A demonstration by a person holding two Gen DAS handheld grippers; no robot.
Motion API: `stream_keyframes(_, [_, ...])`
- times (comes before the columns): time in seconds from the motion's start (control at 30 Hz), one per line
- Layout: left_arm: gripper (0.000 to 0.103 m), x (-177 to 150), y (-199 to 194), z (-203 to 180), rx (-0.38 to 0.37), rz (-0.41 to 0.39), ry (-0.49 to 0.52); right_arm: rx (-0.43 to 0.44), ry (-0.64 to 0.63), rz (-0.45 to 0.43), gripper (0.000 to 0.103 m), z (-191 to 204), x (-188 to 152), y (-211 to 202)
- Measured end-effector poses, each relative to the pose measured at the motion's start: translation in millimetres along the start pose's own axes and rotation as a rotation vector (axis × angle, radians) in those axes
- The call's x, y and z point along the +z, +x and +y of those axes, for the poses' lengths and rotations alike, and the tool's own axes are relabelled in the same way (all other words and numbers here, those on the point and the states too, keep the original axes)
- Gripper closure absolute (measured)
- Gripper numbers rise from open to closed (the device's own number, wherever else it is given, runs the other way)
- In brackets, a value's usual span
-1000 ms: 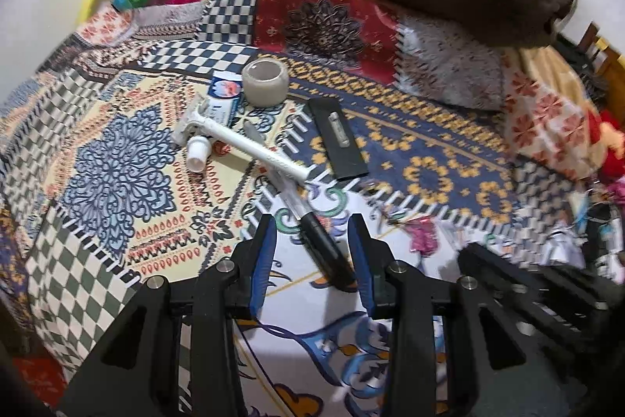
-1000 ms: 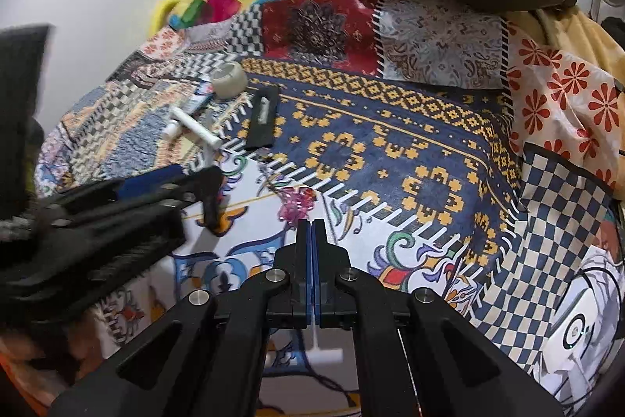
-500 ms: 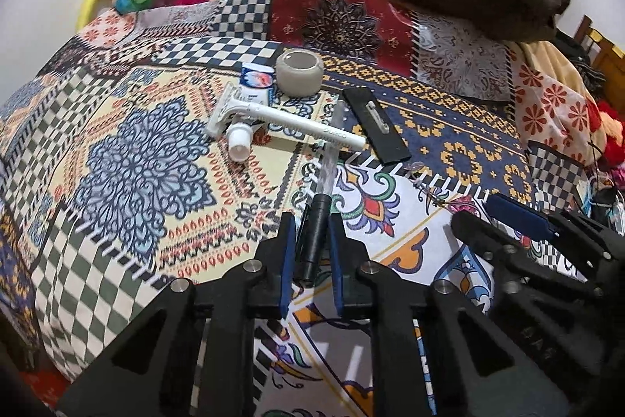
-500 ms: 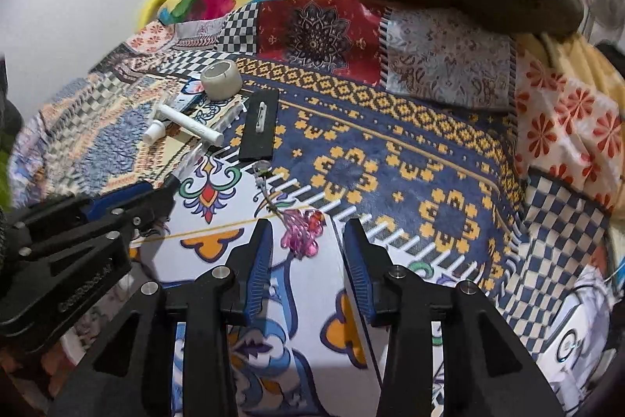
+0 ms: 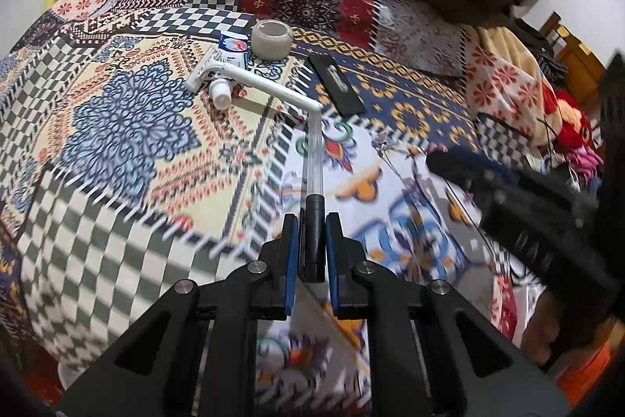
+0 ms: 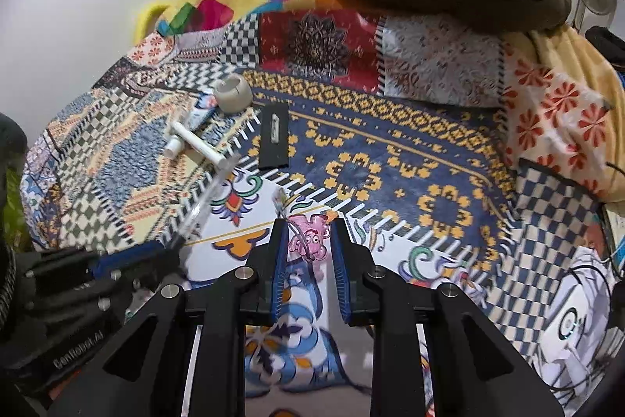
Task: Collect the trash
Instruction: 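Carry the marker and pink item in both grippers over the white bucket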
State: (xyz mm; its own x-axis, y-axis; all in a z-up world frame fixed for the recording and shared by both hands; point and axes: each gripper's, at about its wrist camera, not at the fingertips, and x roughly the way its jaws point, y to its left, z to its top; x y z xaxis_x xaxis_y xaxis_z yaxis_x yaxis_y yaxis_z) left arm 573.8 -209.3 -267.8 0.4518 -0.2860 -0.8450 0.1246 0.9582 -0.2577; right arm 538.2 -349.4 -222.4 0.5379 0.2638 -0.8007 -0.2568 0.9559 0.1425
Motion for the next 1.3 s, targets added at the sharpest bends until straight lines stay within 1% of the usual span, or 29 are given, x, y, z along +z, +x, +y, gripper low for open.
stream_keyframes(0.17, [0.091, -17, -32, -5, 0.001, -0.004, 0.023, -0.006, -0.021, -0.038, 0.083, 9, 3, -34])
stream_keyframes(0.3, [0.091, -25, -64, -11, 0.005, -0.032, 0.022, -0.004, -0.037, -0.067, 0.083, 19, 6, -63])
stream_keyframes(0.5, [0.091, -32, -126, -14, 0.021, -0.117, 0.015, 0.005, -0.057, -0.132, 0.083, 42, 9, -117])
stream_keyframes(0.57, [0.091, -35, -150, -15, 0.037, -0.151, 0.014, 0.009, -0.068, -0.15, 0.083, 49, 8, -131])
stream_keyframes(0.73, [0.091, -46, -201, -9, 0.054, -0.217, 0.001, 0.013, -0.115, -0.202, 0.083, 79, 5, -172])
stream_keyframes(0.87, [0.091, -63, -242, 3, 0.073, -0.264, -0.017, 0.033, -0.136, -0.235, 0.083, 102, -1, -198])
stream_keyframes(1.03, [0.091, -89, -285, 23, 0.102, -0.31, -0.044, 0.059, -0.176, -0.265, 0.083, 140, -14, -224])
stream_keyframes(1.3, [0.091, -142, -343, 70, 0.151, -0.359, -0.106, 0.118, -0.235, -0.269, 0.083, 201, -41, -242])
